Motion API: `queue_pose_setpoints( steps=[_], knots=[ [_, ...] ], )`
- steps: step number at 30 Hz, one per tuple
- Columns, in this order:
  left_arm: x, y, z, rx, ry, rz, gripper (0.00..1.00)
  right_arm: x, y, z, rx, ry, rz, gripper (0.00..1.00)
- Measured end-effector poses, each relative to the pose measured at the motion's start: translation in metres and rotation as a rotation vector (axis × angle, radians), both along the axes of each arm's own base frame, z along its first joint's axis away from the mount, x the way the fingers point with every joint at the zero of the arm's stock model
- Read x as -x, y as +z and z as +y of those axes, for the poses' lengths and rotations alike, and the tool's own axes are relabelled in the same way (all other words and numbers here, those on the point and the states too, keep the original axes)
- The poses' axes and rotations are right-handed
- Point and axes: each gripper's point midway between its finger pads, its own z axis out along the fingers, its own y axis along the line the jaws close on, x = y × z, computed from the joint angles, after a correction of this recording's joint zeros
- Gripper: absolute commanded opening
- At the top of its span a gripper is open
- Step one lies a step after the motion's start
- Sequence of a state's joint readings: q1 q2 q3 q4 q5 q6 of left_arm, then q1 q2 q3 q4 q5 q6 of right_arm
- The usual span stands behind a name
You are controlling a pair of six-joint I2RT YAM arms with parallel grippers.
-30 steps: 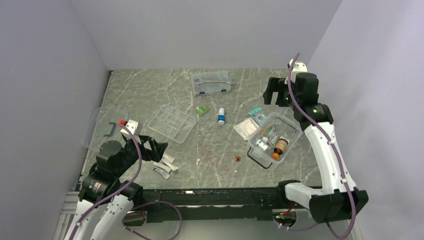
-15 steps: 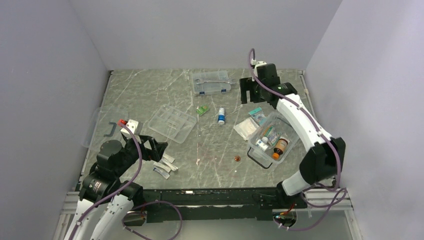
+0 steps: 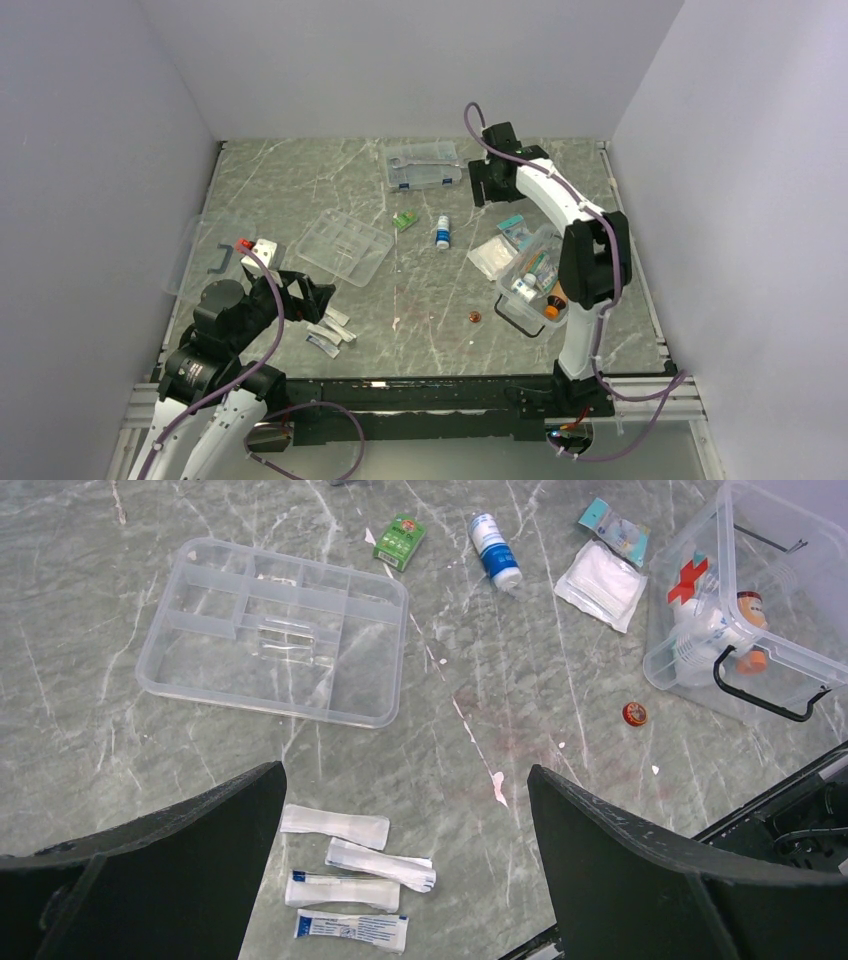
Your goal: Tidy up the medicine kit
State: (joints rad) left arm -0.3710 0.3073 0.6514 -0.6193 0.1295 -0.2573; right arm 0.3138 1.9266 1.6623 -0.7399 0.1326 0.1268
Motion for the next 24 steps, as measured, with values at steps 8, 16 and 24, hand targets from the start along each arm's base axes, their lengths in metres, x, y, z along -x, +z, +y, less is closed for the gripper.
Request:
queue_pose_setpoints(
  steps=[8,16,24],
  knots=[
    [0.0,0.0,-0.001,0.001,-0.005,0.0,0.99,-0.001,-0.049,-0.015,0.076,-0.035,0.113,0.73],
    [0.001,0.0,-0.001,0.001,-0.006,0.001,0.99,-0.002,-0.067,-0.036,0.112,-0.075,0.176,0.74],
    [0.001,0.0,-0.002,0.003,-0.013,0.001,0.99,0.002,-0.084,-0.037,0.137,-0.069,0.228,0.78]
  ],
)
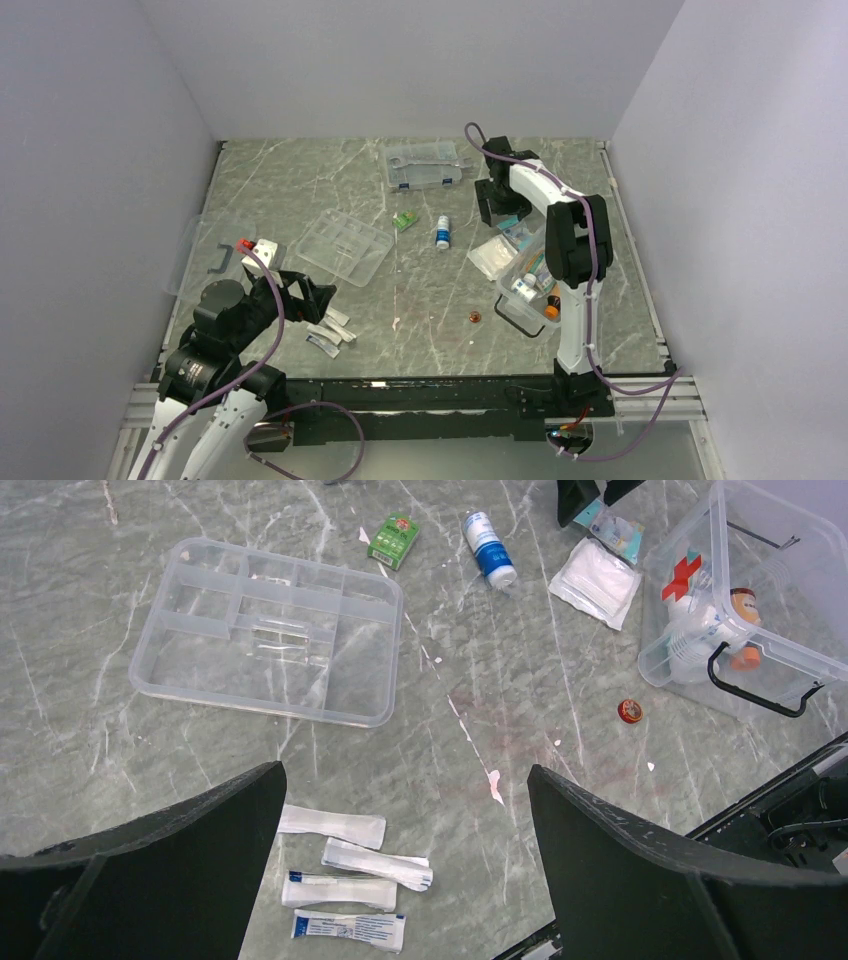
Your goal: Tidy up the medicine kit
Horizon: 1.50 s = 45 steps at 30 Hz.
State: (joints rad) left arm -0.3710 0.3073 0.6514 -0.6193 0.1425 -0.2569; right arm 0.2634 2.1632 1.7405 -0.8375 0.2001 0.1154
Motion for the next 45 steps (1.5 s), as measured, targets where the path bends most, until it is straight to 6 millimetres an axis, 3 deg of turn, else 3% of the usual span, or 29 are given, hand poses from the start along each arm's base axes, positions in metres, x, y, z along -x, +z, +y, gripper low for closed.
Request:
queue_pose_setpoints(
  steps=[5,8,16,17,18,33,36,45],
  knots=[
    [0.0,0.0,0.0,0.0,0.0,0.0,0.99,0.005,-0.016,-0.002,0.02,0.003,0.049,0.78],
    [0.0,0.0,0.0,0.0,0.0,0.0,0.99,0.005,-0.016,-0.004,0.032,0.003,0.051,0.71],
    [0.0,0.0,0.0,0.0,0.0,0.0,0.99,0.006,-0.019,-0.012,0.079,-0.001,0.062,0.23],
    [0.0,0.0,0.0,0.0,0.0,0.0,0.99,0.006,-0.02,-0.013,0.083,-0.001,0.063,0.06],
    [0.0,0.0,0.0,0.0,0.0,0.0,0.99,0.006,-0.02,-0.013,0.085,-0.004,0.064,0.0],
    [0.0,0.0,0.0,0.0,0.0,0.0,0.99,0.003,-0.014,-0.012,0.098,-0.008,0.033,0.0],
    [0.0,0.0,0.0,0.0,0.0,0.0,0.99,0.001,0.003,-0.006,0.086,0.001,-0.009,0.0],
    [0.0,0.0,0.0,0.0,0.0,0.0,0.99,-0.008,0.081,0.031,0.01,0.058,-0.221,0.0]
  ],
)
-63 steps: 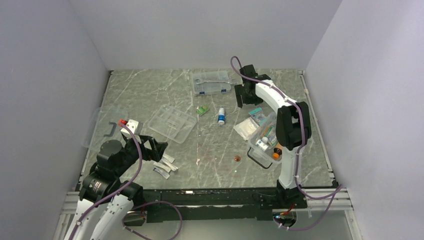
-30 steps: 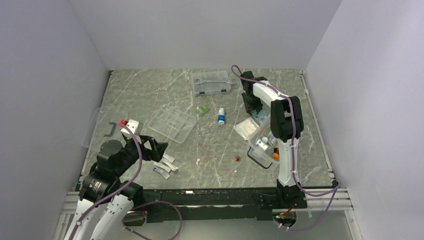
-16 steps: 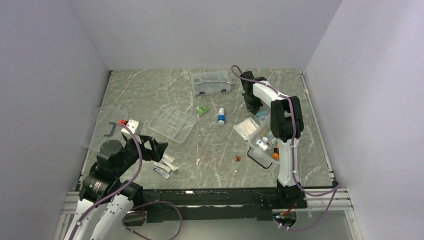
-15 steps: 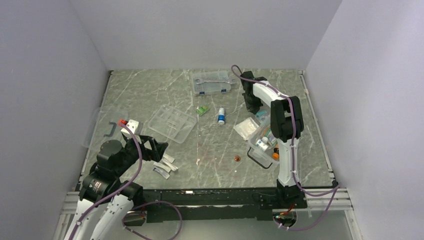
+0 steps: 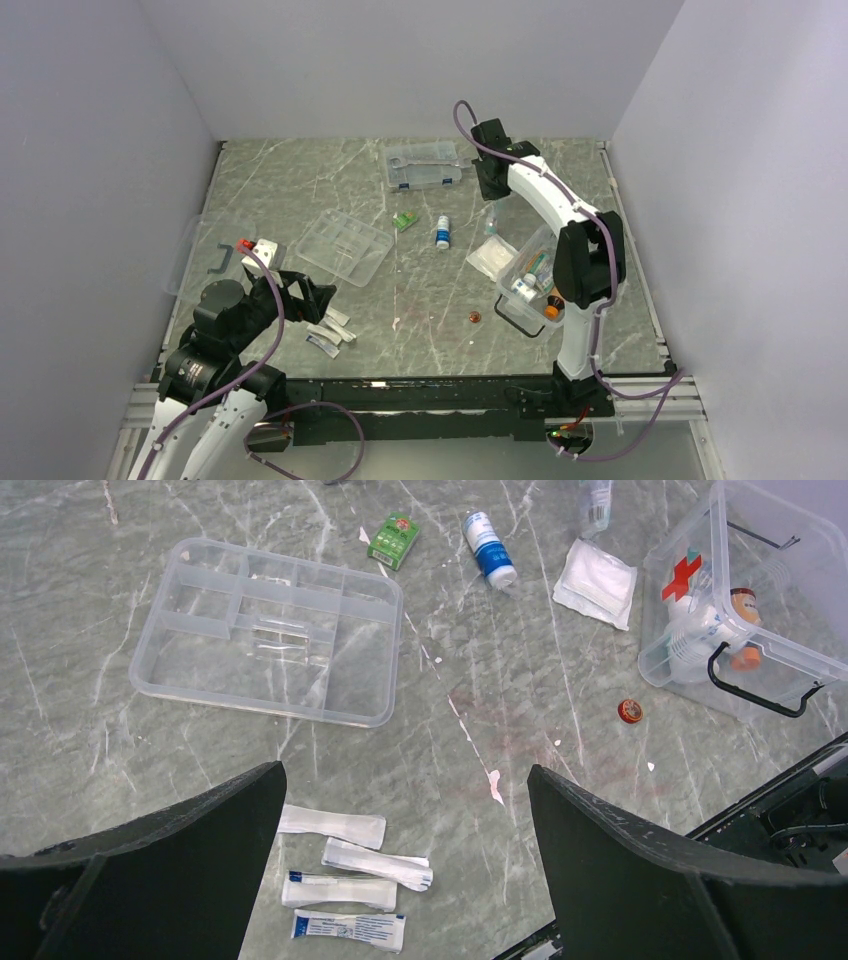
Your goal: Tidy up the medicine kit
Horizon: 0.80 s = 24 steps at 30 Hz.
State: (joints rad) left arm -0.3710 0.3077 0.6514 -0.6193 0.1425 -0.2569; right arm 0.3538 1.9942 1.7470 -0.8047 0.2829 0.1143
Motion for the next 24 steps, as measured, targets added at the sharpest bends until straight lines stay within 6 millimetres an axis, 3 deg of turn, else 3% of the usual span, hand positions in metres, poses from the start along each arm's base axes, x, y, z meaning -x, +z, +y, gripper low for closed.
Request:
queue_pose_setpoints(
  steps=[8,14,19,24],
  knots=[
    [0.0,-0.001,0.0,-0.001,0.0,0.004,0.99,0.007,0.036,0.028,-0.037,0.057,-0.1,0.0],
    [-0.001,-0.001,0.0,-0.002,0.0,0.005,0.99,0.018,0.084,0.042,-0.081,0.086,-0.207,0.0],
    [-0.001,-0.001,0.0,-0.002,0.0,0.005,0.99,0.033,0.132,0.039,-0.117,0.089,-0.316,0.0],
    [-0.002,-0.003,-0.001,-0.006,0.0,0.014,0.99,0.06,0.169,0.021,-0.137,0.072,-0.404,0.0]
  ],
)
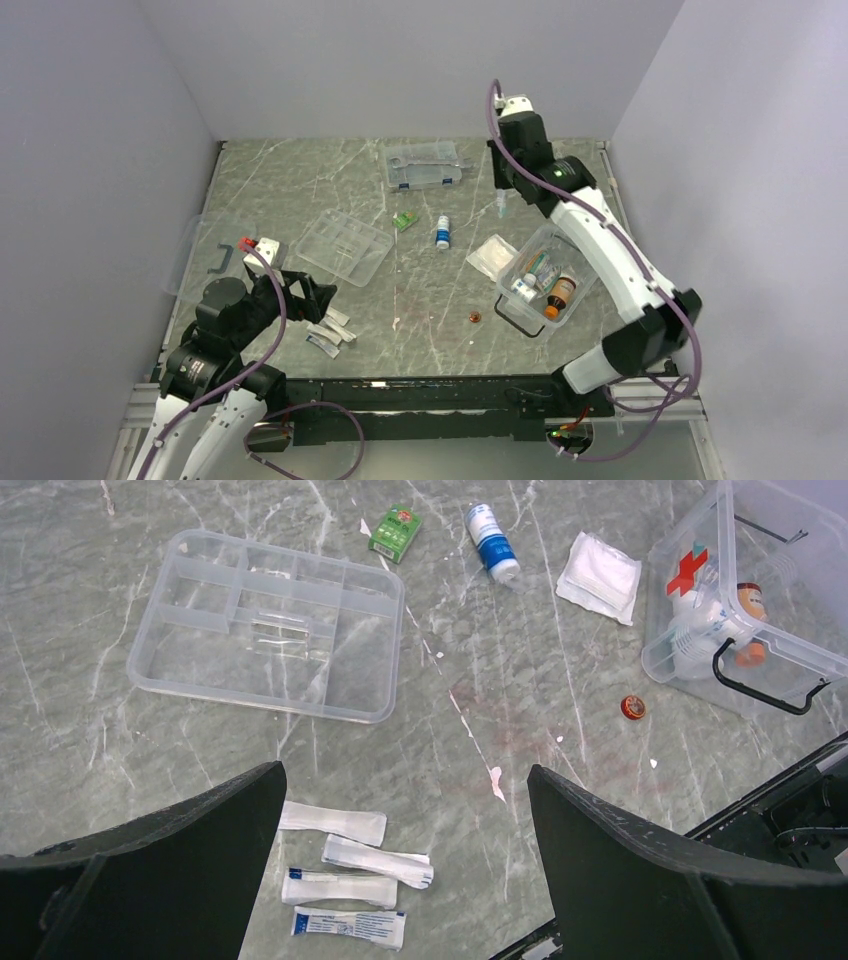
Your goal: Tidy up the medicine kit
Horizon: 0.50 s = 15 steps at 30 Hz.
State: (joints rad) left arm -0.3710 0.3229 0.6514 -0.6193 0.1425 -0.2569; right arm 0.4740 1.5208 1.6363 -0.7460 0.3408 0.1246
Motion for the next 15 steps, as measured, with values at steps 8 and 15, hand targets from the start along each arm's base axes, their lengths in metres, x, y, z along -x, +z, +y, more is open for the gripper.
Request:
queue_pose_setpoints(
  steps=[8,15],
  knots=[
    [0.0,0.0,0.0,-0.001,0.0,0.002,0.99,0.051,0.014,-0.039,0.008,-0.064,-0.067,0.0],
    [-0.002,-0.003,-0.001,-0.006,0.0,0.015,0.99,0.096,-0.021,-0.072,0.044,-0.125,-0.037,0.0]
  ],
)
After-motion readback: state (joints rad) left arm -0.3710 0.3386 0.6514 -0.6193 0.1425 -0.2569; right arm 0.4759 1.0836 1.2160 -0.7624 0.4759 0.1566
